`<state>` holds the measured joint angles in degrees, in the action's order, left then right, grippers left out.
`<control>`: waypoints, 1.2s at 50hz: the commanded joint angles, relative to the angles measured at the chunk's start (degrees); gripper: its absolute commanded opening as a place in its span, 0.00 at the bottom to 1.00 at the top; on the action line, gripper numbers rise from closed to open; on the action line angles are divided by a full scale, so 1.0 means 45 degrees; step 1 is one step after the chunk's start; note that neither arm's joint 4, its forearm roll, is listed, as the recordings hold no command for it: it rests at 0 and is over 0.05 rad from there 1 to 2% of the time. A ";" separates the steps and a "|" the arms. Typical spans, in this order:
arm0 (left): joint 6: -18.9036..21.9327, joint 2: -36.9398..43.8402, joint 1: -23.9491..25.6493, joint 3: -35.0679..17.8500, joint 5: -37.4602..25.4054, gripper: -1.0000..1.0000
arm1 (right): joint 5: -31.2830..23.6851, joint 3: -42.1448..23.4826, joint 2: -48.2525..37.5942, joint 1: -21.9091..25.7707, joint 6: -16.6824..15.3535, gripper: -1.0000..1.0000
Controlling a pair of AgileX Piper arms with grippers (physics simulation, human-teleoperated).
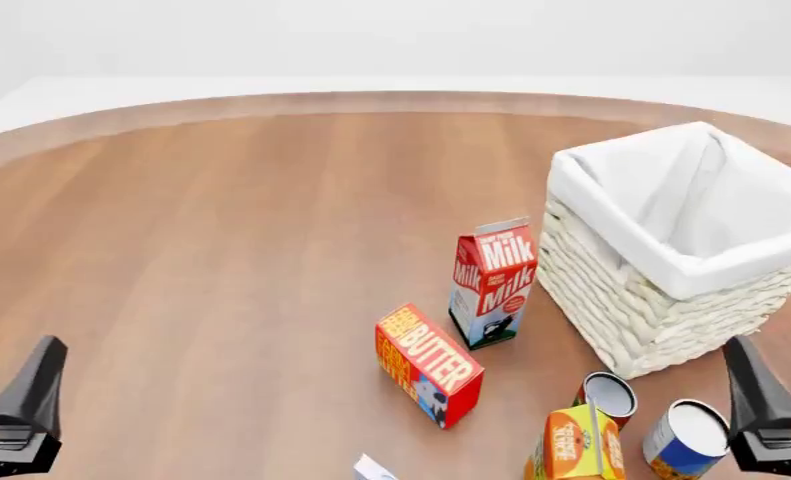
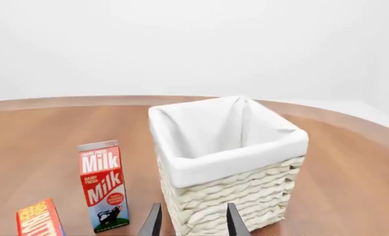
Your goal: Pick up the cream cheese box and the butter, and put them in the basket.
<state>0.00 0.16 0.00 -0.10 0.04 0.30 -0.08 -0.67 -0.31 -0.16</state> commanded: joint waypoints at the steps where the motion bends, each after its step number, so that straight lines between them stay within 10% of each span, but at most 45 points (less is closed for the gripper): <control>1: 0.0000 0.0057 0.0000 -0.0033 0.0013 1.00 | -0.0071 -0.0134 -0.0101 -0.0530 -0.0045 1.00; 44: 0.0000 0.0057 0.0000 -0.0033 0.0013 1.00 | -0.4705 -0.7797 -0.5055 0.5063 -0.0463 1.00; 60: 0.0000 0.0057 0.0000 -0.0033 0.0013 1.00 | -0.6177 -0.9960 -0.7581 0.6567 -0.2243 1.00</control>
<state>0.00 0.42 0.00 -0.24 0.10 -23.71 -39.39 -28.43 24.92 -6.98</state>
